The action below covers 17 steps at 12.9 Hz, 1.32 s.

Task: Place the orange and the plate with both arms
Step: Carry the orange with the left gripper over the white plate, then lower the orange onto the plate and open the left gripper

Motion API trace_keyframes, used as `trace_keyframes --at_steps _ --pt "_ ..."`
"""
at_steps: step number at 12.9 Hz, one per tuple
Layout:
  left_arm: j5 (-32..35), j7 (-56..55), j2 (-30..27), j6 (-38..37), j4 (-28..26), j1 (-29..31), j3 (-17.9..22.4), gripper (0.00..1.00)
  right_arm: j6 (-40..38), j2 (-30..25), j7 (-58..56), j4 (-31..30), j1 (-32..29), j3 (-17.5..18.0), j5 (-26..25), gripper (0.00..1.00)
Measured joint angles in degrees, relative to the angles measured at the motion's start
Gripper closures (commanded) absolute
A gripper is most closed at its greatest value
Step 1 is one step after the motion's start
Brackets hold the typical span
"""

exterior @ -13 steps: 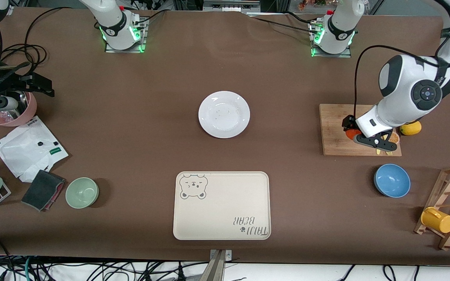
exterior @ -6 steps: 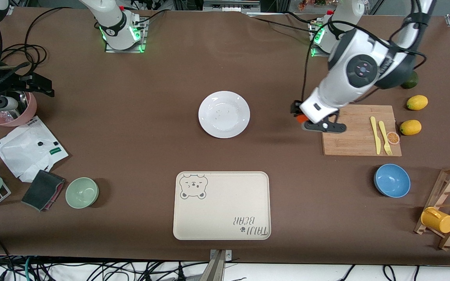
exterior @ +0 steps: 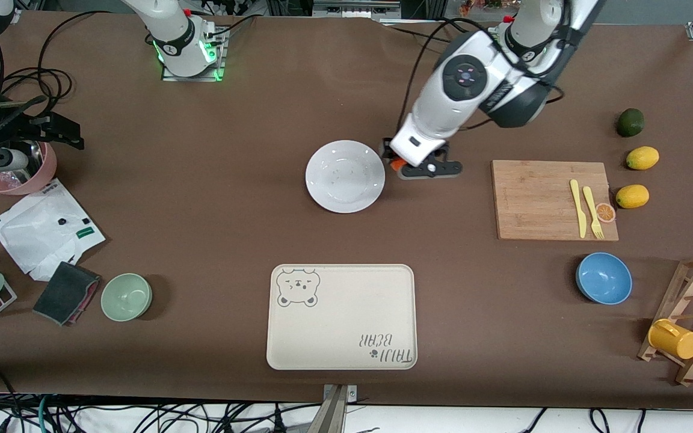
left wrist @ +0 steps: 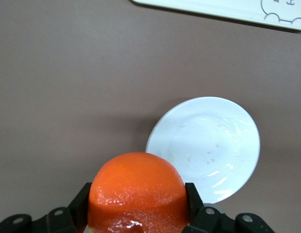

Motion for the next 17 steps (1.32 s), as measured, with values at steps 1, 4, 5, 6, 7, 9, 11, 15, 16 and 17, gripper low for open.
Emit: trace_keyframes --at_steps 1,4,5,6,7,9,11,15,16,17 --pt "0.21 -3.05 1.52 1.42 0.02 -2.28 0.04 0.82 0.0 0.0 0.0 0.0 0.0 0.0 0.0 0.0" --pt "9.74 -15.03 8.33 5.17 1.16 -7.7 0.27 0.82 0.0 0.01 0.0 0.0 0.01 0.01 0.0 0.0" --pt "14.25 -19.43 11.65 5.66 2.69 -9.02 0.33 0.82 0.01 0.01 0.0 0.0 0.01 0.01 0.0 0.0" --pt "18.22 -23.22 15.19 5.86 4.59 -10.18 0.38 0.82 0.02 0.01 0.0 0.01 0.01 0.01 0.0 0.0" --pt "21.29 -26.09 18.64 5.98 6.52 -11.21 0.44 0.82 0.02 0.01 0.0 0.01 0.01 0.01 0.0 0.0" --pt "24.53 -29.78 24.22 6.33 9.85 -13.04 0.72 0.82 0.03 0.01 0.0 0.01 0.01 0.01 0.0 0.0" --pt "25.27 -31.55 27.06 8.62 11.85 -15.5 2.31 0.82 0.04 0.01 0.0 0.01 0.01 0.01 0.17 0.0" --pt "25.28 -33.37 27.86 11.67 12.7 -21.93 8.76 0.01 0.03 0.03 0.01 -0.05 0.02 0.04 1.0 0.0" --pt "25.28 -33.4 27.87 11.7 12.92 -22.03 8.95 0.0 0.02 0.08 0.02 -0.25 0.03 0.08 1.31 0.0" --pt "25.28 -33.4 27.88 11.81 12.96 -22.02 9.17 0.0 0.02 0.18 0.02 -0.4 0.05 0.12 2.35 0.0"
